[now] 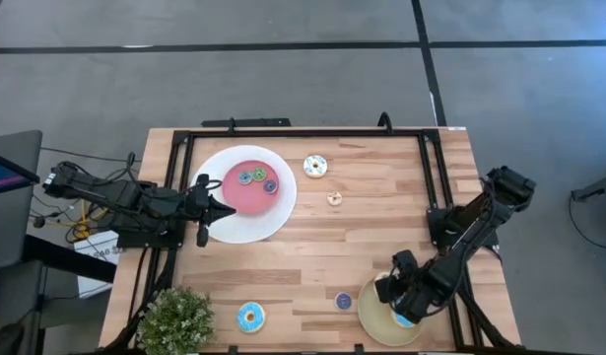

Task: Pick & Place donuts
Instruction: Put the large light blue donut on the brown plate, then put the small white donut on the pink plate

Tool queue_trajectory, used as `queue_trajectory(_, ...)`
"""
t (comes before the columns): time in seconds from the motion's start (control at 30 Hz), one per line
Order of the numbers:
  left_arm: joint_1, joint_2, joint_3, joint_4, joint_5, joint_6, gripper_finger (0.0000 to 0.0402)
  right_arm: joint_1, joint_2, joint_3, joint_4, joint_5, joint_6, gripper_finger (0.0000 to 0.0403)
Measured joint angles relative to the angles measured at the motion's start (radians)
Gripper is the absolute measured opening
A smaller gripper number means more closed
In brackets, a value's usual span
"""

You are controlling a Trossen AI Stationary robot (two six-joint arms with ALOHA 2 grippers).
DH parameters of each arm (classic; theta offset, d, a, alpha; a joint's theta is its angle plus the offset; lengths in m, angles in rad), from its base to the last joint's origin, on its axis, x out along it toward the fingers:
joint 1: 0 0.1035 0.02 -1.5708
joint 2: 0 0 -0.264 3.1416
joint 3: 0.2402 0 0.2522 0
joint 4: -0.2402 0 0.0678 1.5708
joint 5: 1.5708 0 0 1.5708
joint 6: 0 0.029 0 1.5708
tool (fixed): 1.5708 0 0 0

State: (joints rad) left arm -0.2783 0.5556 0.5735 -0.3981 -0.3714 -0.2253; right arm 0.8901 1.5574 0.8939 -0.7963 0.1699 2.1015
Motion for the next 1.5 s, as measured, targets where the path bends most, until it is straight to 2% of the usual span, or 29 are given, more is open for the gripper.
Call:
queue_trajectory(0.1, 0.0, 0.0, 0.0, 0.0, 0.0, 0.0, 0.0, -0.008, 0.0, -0.015, 0.029, -0.039, -0.046, 0.0127)
queue_trajectory(0.27, 0.0, 0.0, 0.0, 0.0, -0.002, 0.0, 0.0, -0.008, 0.0, -0.015, -0.004, -0.044, -0.052, 0.0127)
queue_trajectory(0.43, 0.0, 0.0, 0.0, 0.0, -0.01, 0.011, 0.0, -0.014, 0.0, -0.016, -0.012, -0.117, -0.11, 0.0127)
queue_trajectory(0.77, 0.0, 0.0, 0.0, 0.0, -0.01, 0.011, 0.0, -0.015, 0.0, -0.016, -0.011, -0.119, -0.122, 0.013)
queue_trajectory(0.93, 0.0, 0.0, 0.0, 0.0, -0.01, 0.011, 0.0, -0.014, 0.0, -0.016, -0.011, -0.13, -0.148, 0.0155)
queue_trajectory(1.23, 0.0, 0.0, 0.0, 0.0, -0.01, 0.012, 0.0, -0.014, -0.001, -0.016, -0.043, -0.211, -0.193, 0.0215)
queue_trajectory(1.5, 0.0, 0.0, 0.0, 0.0, -0.024, 0.011, 0.0, -0.015, -0.102, -0.014, -0.089, -0.185, -0.19, 0.023)
